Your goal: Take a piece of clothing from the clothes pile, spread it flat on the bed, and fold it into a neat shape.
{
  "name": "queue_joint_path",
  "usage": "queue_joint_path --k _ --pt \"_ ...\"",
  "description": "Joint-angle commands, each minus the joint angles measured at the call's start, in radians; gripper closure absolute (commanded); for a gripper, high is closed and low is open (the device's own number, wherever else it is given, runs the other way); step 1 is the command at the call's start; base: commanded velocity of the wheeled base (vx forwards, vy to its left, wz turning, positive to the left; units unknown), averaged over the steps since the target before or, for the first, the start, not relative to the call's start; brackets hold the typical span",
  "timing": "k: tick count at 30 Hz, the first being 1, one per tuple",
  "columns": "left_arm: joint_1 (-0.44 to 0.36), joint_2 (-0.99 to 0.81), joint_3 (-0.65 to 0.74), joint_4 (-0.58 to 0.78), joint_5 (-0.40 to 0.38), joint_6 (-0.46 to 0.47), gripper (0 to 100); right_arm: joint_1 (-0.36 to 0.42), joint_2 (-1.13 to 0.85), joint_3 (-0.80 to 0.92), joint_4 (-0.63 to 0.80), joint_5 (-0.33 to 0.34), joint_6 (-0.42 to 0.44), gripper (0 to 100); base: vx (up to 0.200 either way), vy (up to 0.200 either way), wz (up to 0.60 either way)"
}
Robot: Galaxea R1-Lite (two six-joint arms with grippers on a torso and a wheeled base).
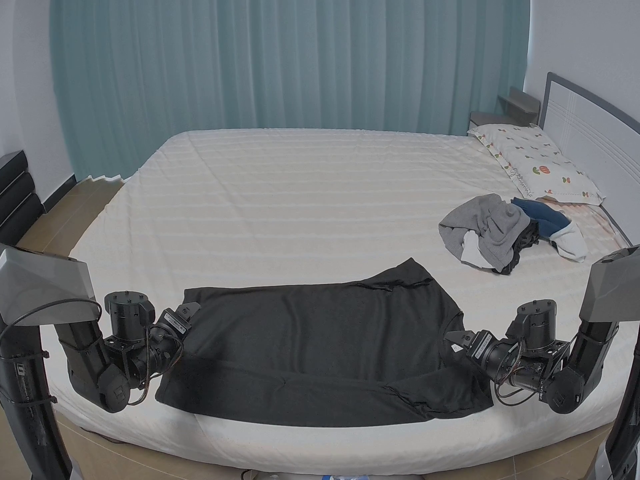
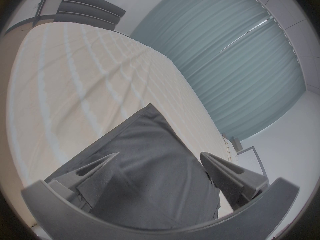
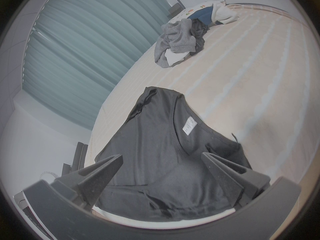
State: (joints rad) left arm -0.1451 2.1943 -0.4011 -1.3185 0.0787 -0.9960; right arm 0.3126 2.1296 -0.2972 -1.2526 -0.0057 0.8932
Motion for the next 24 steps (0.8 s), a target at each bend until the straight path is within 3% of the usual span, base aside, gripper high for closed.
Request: queue_joint_path --k 1,6,15,20,24 --pt "0.013 -0.001 -0.013 0.004 0.0 0.002 0 0.0 0.004 0.001 -0.001 0.0 0.0 0 0.0 0.0 0.0" --pt "0.07 -0.008 -0.059 0.047 -0.004 0.066 0 -0.001 0.003 0.003 -0.002 0.0 0.0 0 0.0 0.0 0.0" --pt "0.113 -0.028 -0.301 0.371 -0.028 0.134 0 0.0 -0.002 0.004 -0.002 0.004 0.0 0 0.0 0.0 0.0" --pt "0.133 -0.004 -0.486 0.613 -0.155 0.257 0 -0.001 -0.002 0.013 -0.002 0.003 -0.002 0 0.0 0.0 0.0" --pt "0.134 0.071 -0.602 0.677 -0.183 0.315 0 -0.001 0.001 0.013 -0.001 0.003 -0.003 0 0.0 0.0 0.0"
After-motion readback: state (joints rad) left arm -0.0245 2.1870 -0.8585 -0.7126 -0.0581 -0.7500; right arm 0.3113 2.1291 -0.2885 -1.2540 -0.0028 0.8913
